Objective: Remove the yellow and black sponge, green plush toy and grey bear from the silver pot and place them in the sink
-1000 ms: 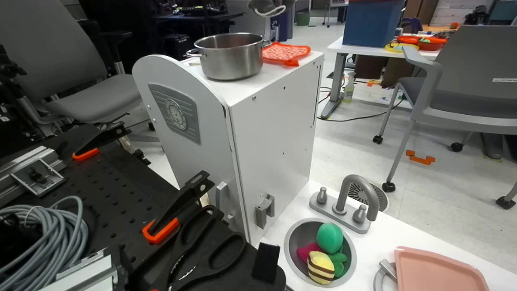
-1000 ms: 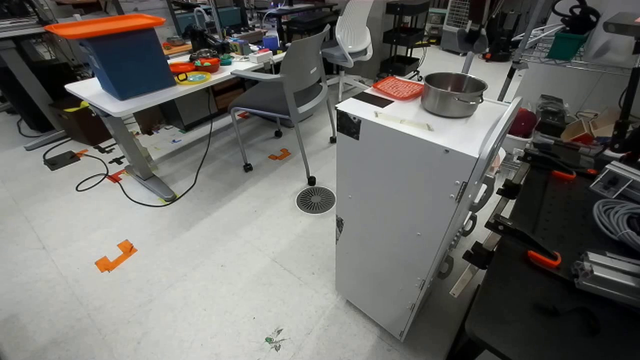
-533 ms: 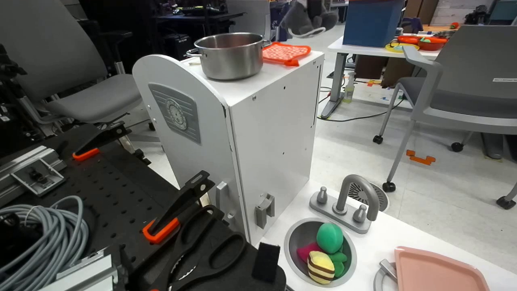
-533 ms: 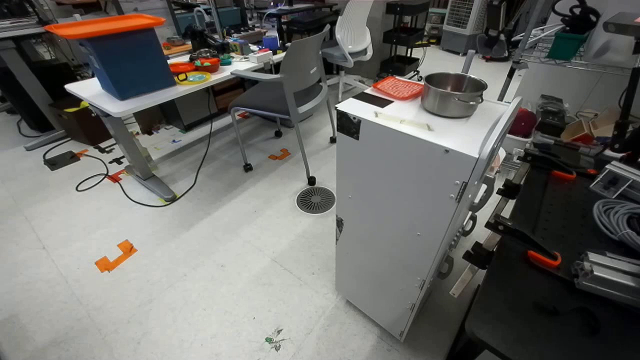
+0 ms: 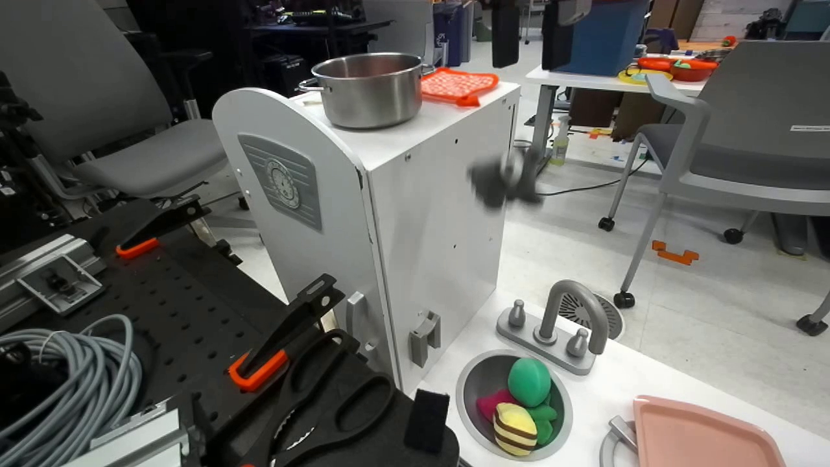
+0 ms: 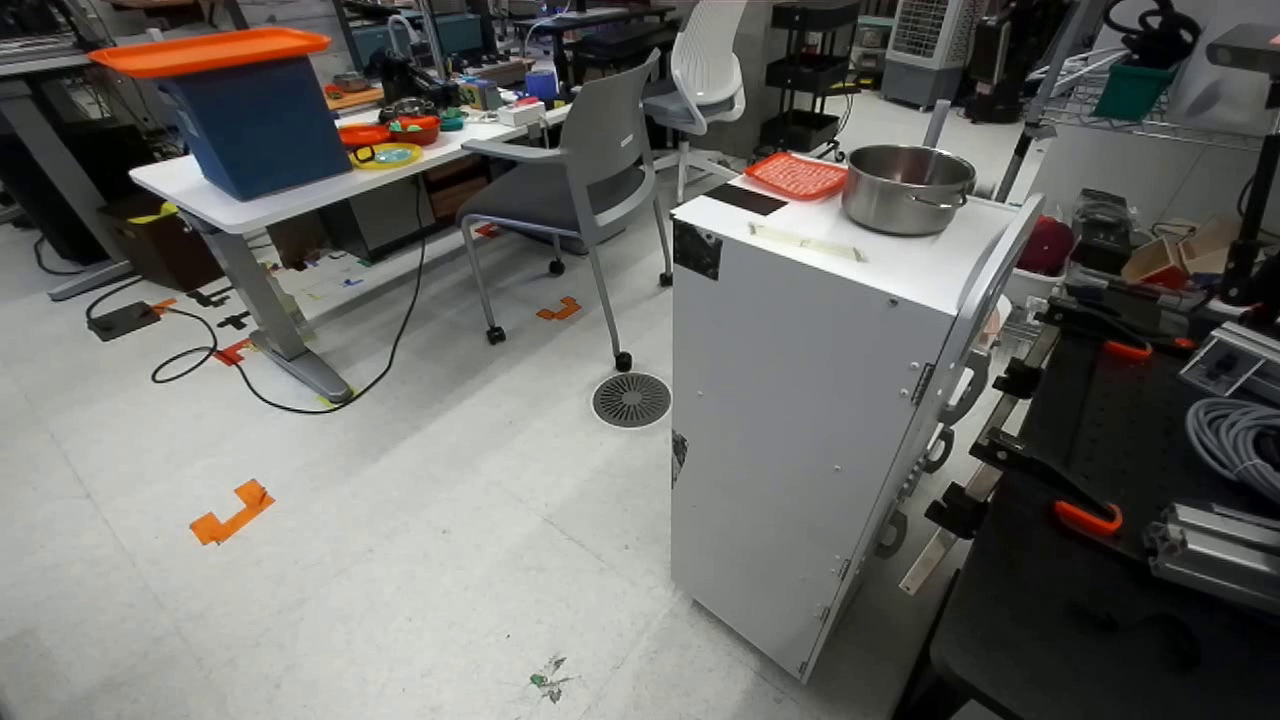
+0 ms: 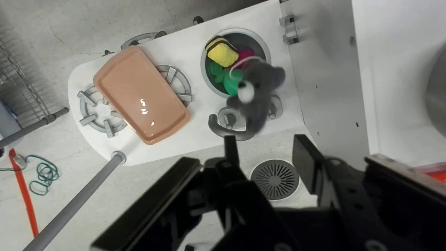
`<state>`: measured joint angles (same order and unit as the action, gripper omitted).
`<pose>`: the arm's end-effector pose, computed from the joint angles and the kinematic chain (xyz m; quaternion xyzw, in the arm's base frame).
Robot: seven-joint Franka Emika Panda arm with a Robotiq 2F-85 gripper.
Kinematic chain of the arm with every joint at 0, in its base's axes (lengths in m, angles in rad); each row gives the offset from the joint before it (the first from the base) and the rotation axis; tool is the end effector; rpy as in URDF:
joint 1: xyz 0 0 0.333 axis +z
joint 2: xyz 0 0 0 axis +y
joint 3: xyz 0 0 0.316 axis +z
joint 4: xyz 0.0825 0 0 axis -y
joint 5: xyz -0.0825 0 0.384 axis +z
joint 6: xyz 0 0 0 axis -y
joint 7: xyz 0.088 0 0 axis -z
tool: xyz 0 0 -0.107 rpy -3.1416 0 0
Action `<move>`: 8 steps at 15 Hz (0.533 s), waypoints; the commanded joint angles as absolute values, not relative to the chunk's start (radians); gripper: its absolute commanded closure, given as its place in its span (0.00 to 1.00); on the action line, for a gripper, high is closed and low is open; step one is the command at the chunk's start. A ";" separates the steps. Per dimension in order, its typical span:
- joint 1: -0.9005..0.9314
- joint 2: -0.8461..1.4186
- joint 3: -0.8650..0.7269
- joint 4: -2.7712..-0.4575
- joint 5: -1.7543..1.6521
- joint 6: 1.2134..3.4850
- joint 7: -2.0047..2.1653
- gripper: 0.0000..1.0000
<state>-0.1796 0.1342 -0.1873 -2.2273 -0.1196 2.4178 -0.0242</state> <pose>0.5103 -0.1961 0.3196 0.9902 -0.1259 0.0179 0.0579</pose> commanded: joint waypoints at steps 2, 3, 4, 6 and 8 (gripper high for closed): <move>-0.157 0.162 -0.178 -2.201 -0.146 2.390 0.016 0.16; -0.150 0.163 -0.174 -2.203 -0.152 2.391 0.016 0.08; -0.143 0.163 -0.169 -2.206 -0.158 2.393 0.016 0.02; -0.129 0.149 -0.163 -2.213 -0.169 2.396 0.013 0.00; -0.120 0.139 -0.156 -2.218 -0.168 2.400 0.006 0.00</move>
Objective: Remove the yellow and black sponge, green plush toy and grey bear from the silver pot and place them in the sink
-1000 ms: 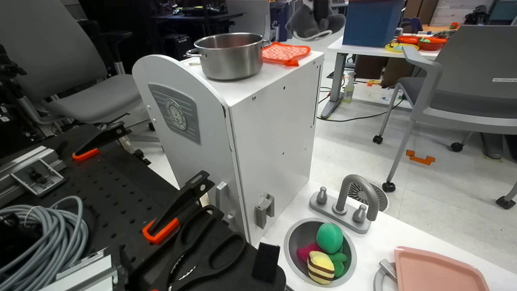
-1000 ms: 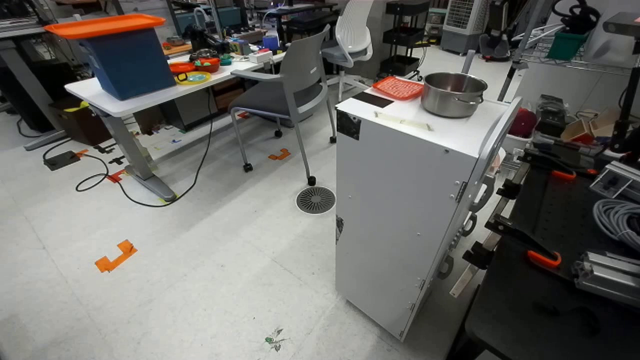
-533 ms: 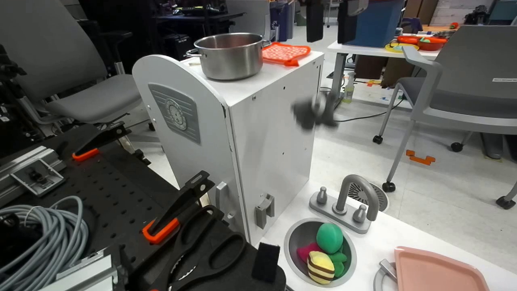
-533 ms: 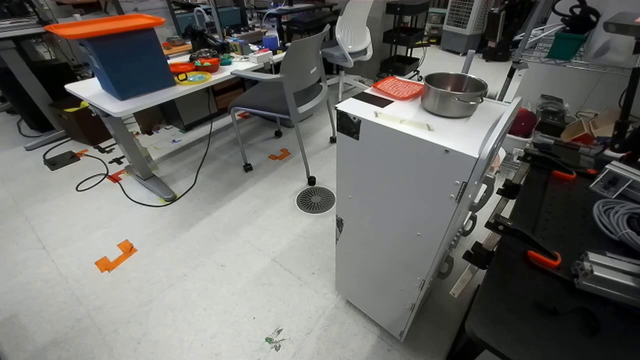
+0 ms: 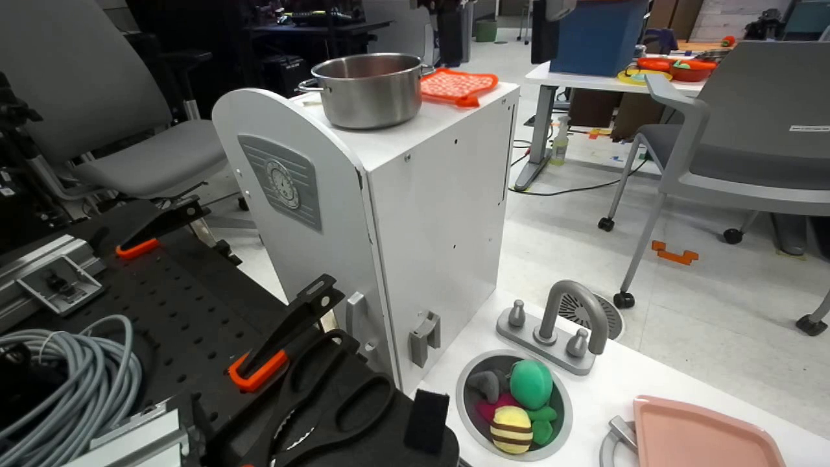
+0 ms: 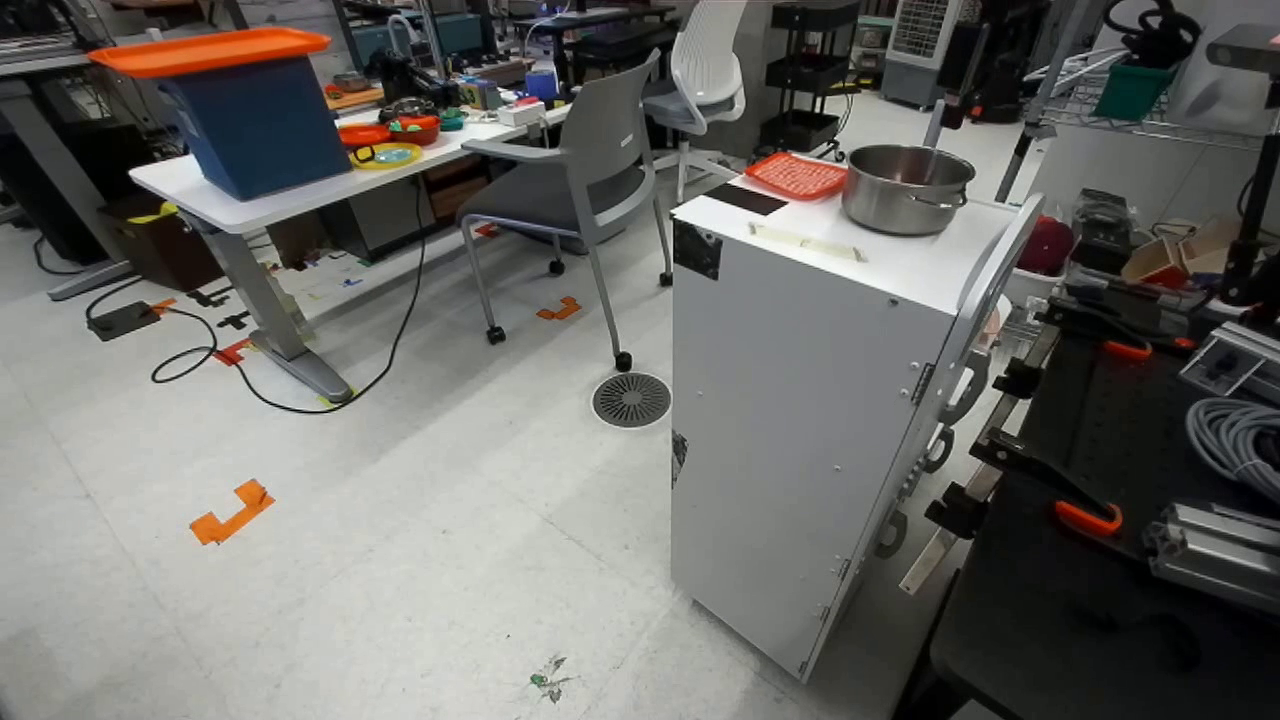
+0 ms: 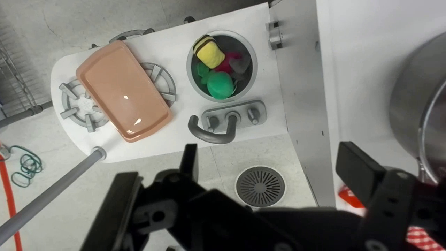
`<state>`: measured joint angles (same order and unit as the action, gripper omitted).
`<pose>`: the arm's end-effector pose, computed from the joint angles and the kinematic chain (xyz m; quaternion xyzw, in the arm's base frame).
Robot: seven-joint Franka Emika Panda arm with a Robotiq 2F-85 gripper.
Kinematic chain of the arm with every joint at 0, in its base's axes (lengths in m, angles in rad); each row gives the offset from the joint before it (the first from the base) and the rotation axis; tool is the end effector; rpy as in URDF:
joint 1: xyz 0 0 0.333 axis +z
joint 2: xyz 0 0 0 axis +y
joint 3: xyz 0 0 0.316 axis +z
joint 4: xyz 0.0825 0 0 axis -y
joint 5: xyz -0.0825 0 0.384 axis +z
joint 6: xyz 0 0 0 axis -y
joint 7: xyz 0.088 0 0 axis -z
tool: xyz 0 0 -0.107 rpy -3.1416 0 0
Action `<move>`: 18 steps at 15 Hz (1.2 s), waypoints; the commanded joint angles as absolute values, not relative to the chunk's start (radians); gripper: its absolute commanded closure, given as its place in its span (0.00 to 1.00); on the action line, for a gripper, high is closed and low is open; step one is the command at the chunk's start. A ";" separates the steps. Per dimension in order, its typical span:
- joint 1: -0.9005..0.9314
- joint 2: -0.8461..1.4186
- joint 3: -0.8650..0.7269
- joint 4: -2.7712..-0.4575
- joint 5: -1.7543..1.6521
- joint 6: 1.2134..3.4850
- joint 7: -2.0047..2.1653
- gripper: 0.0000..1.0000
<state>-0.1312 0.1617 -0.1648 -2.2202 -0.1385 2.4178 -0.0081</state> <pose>0.5245 -0.1602 0.3075 0.9939 -0.0913 0.0091 0.0620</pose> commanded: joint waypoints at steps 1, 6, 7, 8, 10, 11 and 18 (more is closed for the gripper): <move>-0.116 0.133 -0.153 -2.222 -0.166 2.404 0.000 0.00; -0.107 0.052 -0.123 -2.259 -0.123 2.410 -0.065 0.00; -0.103 0.018 -0.115 -2.273 -0.123 2.408 -0.074 0.00; -0.098 -0.017 -0.107 -2.289 -0.130 2.410 -0.078 0.00; -0.085 -0.099 -0.091 -2.324 -0.144 2.399 -0.078 0.00; -0.077 -0.140 -0.082 -2.343 -0.137 2.394 -0.094 0.00; -0.014 -0.398 -0.023 -2.475 -0.140 2.343 -0.154 0.00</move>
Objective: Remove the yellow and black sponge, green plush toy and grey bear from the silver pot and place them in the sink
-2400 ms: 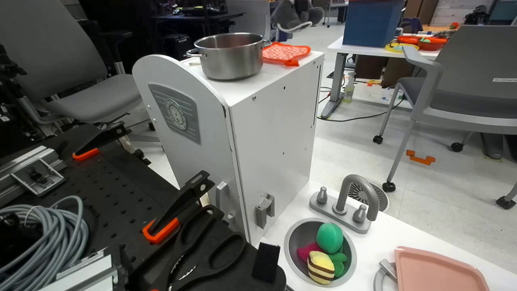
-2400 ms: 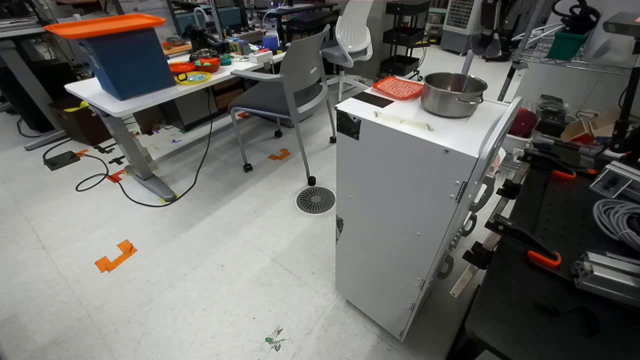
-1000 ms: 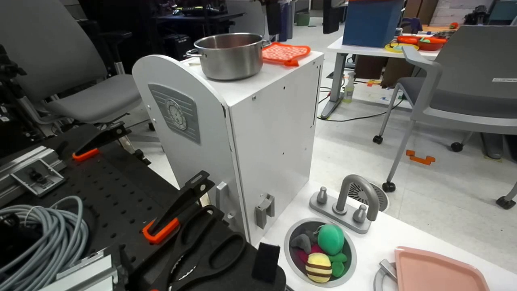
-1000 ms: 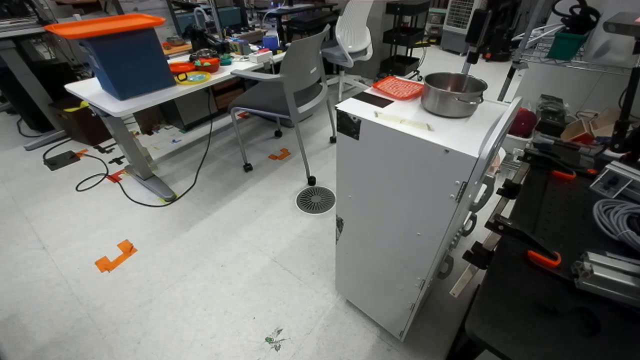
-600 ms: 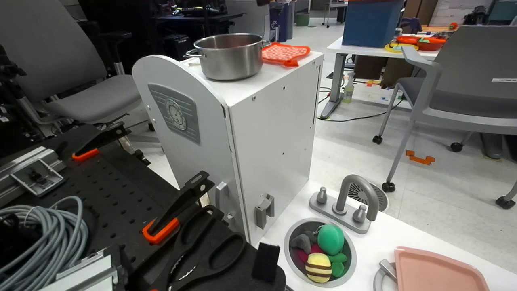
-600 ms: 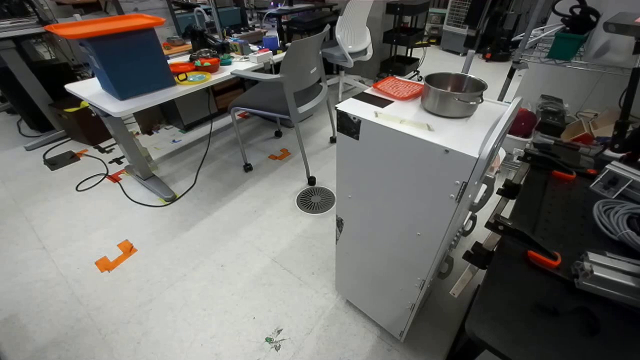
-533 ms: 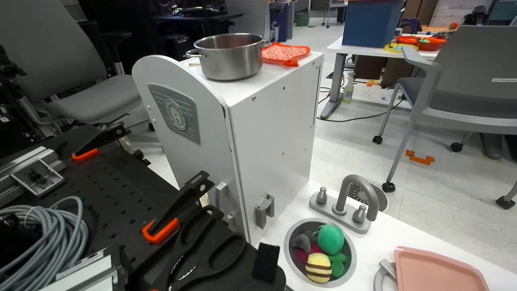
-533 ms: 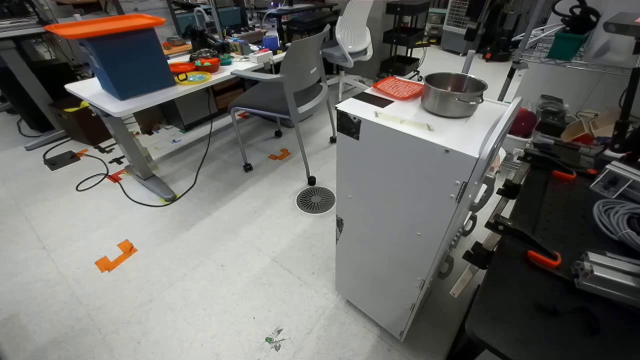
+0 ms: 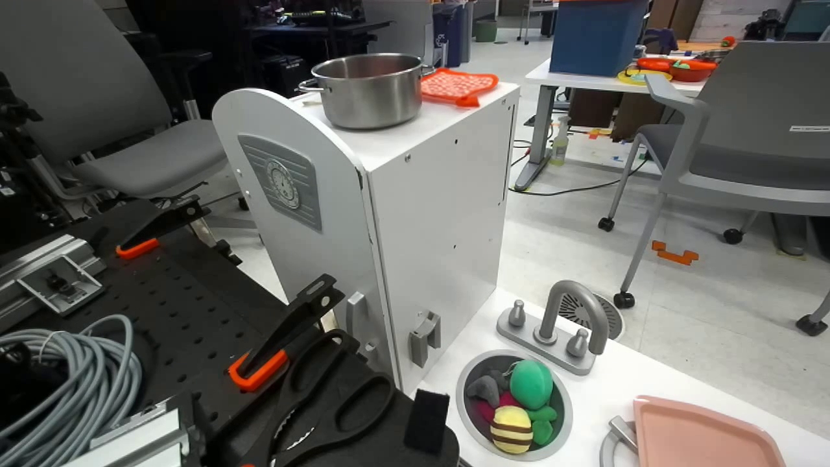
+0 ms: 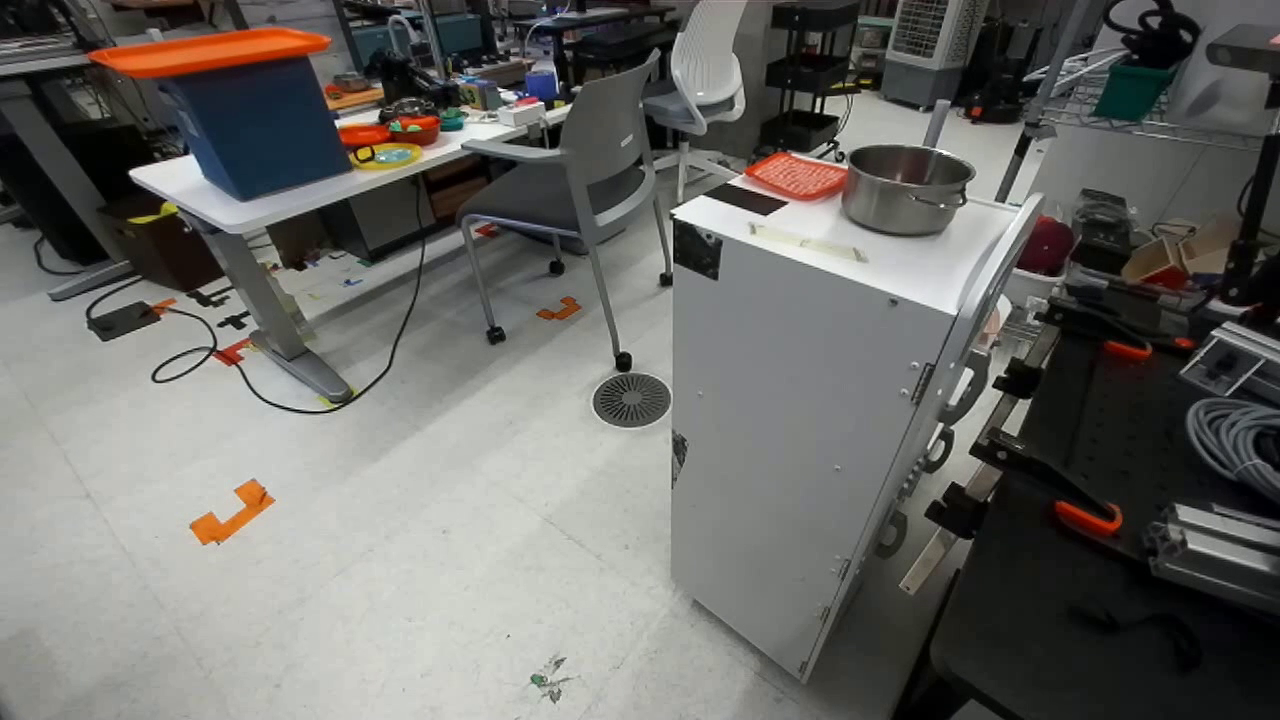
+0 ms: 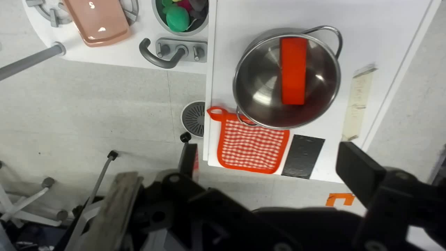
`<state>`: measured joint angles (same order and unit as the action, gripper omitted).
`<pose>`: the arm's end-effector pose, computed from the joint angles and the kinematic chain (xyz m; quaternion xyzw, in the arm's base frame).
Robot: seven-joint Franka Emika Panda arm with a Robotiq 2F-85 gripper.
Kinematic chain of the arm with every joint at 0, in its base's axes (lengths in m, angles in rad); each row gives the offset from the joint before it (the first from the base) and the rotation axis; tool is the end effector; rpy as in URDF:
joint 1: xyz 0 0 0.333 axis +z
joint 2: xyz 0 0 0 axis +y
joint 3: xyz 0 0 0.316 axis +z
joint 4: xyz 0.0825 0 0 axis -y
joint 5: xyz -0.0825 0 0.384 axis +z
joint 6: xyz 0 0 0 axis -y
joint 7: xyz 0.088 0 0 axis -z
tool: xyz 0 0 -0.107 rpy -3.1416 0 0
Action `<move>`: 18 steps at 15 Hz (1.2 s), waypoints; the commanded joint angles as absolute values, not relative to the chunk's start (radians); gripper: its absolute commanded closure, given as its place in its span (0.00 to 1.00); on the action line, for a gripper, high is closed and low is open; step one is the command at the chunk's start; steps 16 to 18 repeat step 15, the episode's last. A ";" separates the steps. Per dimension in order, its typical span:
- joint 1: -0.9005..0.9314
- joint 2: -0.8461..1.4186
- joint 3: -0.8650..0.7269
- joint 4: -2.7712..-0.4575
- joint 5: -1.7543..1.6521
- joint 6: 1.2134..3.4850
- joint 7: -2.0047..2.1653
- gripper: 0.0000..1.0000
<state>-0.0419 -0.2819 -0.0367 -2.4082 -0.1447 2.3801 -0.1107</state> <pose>0.4716 -0.0391 0.4456 0.9888 0.0615 0.1210 0.0627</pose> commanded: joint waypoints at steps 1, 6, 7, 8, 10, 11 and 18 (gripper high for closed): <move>-0.032 -0.316 -0.029 -2.425 -0.145 2.367 -0.119 0.00; -0.015 -0.388 -0.020 -2.471 -0.145 2.350 -0.133 0.00; -0.015 -0.387 -0.020 -2.471 -0.145 2.350 -0.133 0.00; -0.015 -0.387 -0.020 -2.471 -0.145 2.350 -0.134 0.00; -0.015 -0.387 -0.020 -2.472 -0.145 2.350 -0.135 0.00; -0.015 -0.387 -0.020 -2.472 -0.145 2.350 -0.135 0.00; -0.015 -0.387 -0.020 -2.472 -0.145 2.350 -0.135 0.00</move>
